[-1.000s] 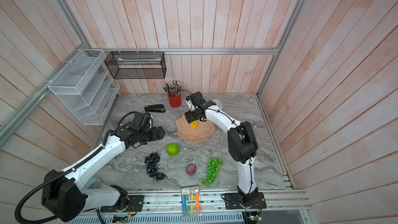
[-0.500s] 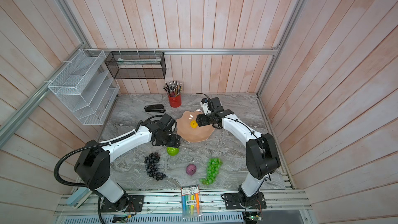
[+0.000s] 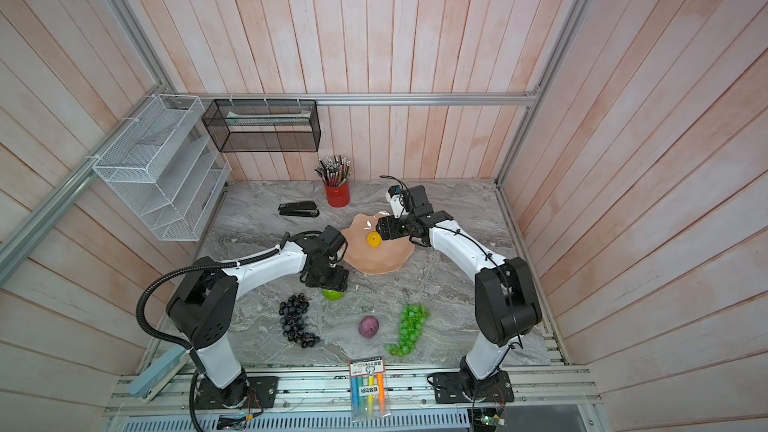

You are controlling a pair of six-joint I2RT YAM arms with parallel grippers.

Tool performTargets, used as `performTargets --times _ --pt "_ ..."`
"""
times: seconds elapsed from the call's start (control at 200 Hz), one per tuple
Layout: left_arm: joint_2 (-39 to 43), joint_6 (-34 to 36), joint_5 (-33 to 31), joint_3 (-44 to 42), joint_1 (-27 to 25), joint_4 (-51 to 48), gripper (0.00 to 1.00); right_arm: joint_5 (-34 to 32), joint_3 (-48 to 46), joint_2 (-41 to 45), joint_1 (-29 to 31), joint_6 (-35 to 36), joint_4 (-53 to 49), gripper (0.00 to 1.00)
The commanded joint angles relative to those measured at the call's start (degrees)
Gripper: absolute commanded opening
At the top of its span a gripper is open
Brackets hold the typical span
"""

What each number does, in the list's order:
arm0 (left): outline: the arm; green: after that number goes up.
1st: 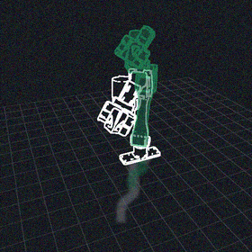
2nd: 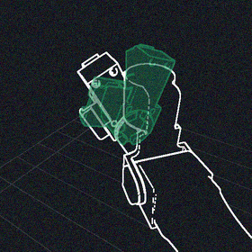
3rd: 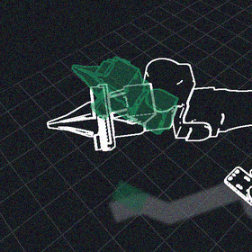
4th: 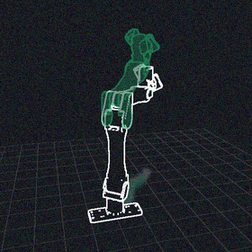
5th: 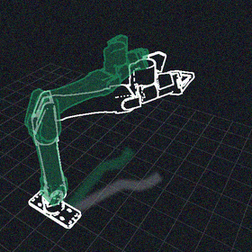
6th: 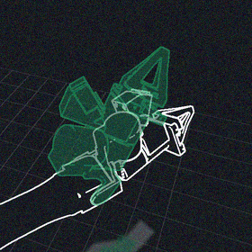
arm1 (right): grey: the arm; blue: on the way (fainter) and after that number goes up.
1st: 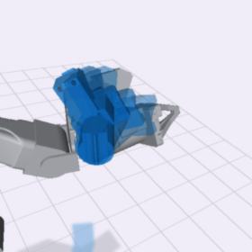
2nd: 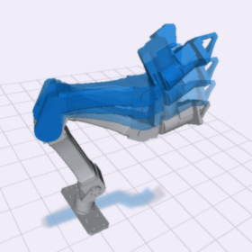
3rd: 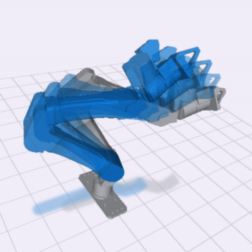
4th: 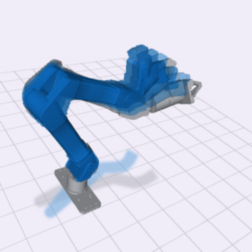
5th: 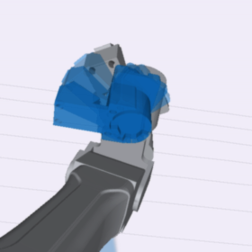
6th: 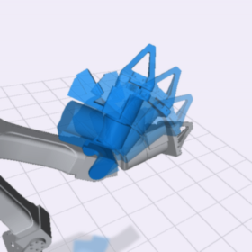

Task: Place and organize the fake fruits in the fruit bowl
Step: 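Grasp the green custard apple with the left gripper, then carry the green custard apple into the pink bowl and open the left gripper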

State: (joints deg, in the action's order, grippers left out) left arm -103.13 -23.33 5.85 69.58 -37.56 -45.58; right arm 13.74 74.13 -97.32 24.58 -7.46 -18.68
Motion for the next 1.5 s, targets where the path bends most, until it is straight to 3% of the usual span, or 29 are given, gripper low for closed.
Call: performTargets --times 0.0,0.275,0.49,0.765,0.89,1.14,1.31,1.496 --pt "-0.9 0.2 1.7 -1.0 -0.2 0.3 0.72 1.1 -1.2 0.2 -0.5 0.1 1.1 0.8" --pt "4.1 -1.3 3.0 -2.7 -0.1 1.3 0.56 3.0 -4.7 2.5 -2.4 -1.6 6.2 0.79" --pt "13.8 -3.6 7.1 -6.2 2.7 3.5 0.55 2.5 -2.2 2.7 -2.6 -1.4 5.6 0.78" --pt "17.1 -3.3 7.4 1.3 3.9 1.9 0.55 1.2 -3.7 6.3 -2.7 -4.2 8.4 0.77" --pt "14.8 -4.0 6.2 4.4 3.9 6.5 0.54 -0.2 -2.4 8.0 -2.8 -2.8 4.5 0.77" --pt "3.5 -3.4 0.3 15.2 3.8 14.1 0.51 0.9 -8.7 13.3 -2.9 -5.8 4.2 0.77" --pt "-6.0 -0.2 -4.2 23.7 3.9 12.2 0.51 -0.5 -13.5 17.8 -2.8 -7.2 3.4 0.77" --pt "-12.3 1.1 -3.4 26.7 4.0 13.8 0.51 -2.2 -19.6 22.4 -2.8 -7.7 2.7 0.77"
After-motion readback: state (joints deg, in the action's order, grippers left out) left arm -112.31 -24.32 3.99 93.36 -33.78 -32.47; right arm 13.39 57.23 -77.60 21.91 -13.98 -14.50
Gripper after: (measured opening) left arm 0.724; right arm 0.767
